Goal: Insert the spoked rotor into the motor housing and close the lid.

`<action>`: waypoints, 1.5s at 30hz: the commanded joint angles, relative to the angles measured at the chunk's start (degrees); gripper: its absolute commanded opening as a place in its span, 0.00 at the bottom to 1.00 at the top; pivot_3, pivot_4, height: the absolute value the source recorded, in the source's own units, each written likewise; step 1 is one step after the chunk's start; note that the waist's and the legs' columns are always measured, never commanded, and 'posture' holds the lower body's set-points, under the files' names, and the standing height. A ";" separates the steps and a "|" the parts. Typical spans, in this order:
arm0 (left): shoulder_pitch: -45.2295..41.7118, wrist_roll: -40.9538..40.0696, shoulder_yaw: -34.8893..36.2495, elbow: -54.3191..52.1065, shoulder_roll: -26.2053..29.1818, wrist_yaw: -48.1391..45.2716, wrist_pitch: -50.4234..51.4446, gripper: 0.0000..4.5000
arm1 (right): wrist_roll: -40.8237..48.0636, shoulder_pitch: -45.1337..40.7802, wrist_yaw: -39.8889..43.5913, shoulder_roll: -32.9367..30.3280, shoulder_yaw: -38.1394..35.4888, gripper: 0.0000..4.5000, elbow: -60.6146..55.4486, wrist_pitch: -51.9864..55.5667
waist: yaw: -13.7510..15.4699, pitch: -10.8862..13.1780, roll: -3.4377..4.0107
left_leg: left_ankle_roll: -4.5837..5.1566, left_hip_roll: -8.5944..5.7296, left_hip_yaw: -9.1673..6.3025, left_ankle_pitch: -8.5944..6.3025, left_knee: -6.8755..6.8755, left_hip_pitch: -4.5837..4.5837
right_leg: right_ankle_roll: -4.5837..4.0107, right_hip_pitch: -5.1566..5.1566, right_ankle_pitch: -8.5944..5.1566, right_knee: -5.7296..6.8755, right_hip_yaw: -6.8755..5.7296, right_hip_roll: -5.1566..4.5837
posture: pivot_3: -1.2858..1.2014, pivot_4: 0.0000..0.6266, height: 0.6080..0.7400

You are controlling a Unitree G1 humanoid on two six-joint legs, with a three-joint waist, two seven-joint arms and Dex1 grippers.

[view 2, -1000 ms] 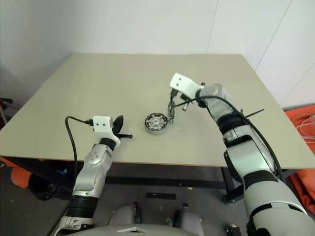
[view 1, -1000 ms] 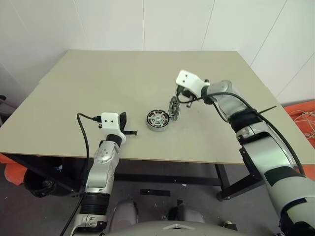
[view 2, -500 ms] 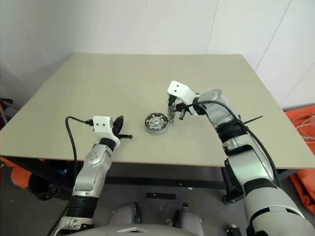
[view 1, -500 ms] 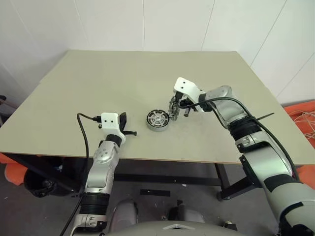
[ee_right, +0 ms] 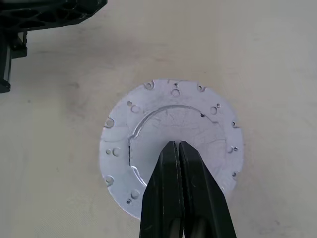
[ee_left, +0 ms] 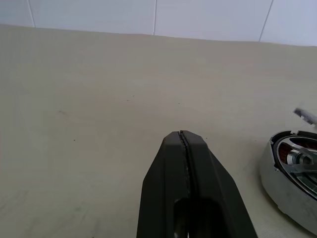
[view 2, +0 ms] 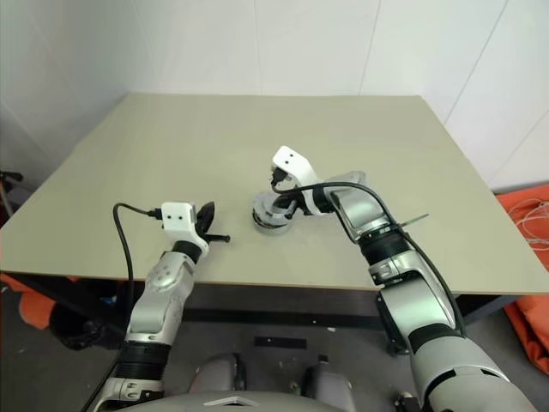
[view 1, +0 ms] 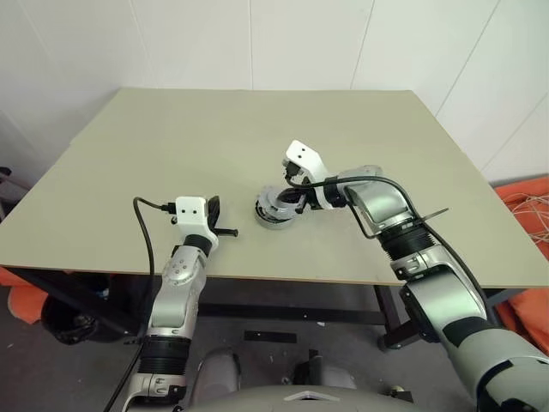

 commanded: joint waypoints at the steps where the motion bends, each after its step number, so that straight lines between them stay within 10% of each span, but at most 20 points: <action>1: -0.71 -0.26 0.02 -1.56 0.28 -0.23 -0.21 0.00 | 1.36 -0.22 -1.64 0.85 -1.29 0.01 -2.44 1.04 | 0.00 0.00 0.00 | -0.03 0.00 0.00 0.02 0.00 0.00 | 0.00 0.00 0.00 0.00 0.00 0.00 | 0.52 0.00 1.00; 25: -0.79 -0.19 0.08 -1.65 0.39 -0.27 -0.44 0.00 | 9.23 11.25 -7.69 3.44 -8.37 0.01 -14.91 -8.46 | 0.08 0.00 -0.01 | -0.25 0.00 0.00 0.13 -0.02 0.02 | 0.03 0.05 0.01 -0.02 0.00 0.00 | 0.52 0.00 1.00; 38: -1.38 -0.29 0.06 -1.26 0.84 -0.88 -0.07 0.00 | 8.51 13.31 -7.78 2.51 -6.87 0.97 -11.81 -10.84 | 0.01 -0.02 -0.03 | -0.25 -0.01 -0.01 0.13 -0.03 0.00 | 0.06 0.17 0.00 -0.05 0.00 0.00 | 0.52 0.00 1.00; 45: -1.46 -0.24 0.20 -1.33 0.88 -0.83 0.00 0.00 | 7.98 10.59 -6.98 3.06 -6.29 1.00 -6.91 -13.45 | 0.00 -0.02 -0.03 | -0.25 -0.02 -0.01 0.13 -0.04 -0.01 | 0.05 0.14 0.01 -0.06 0.00 0.00 | 0.52 0.00 1.00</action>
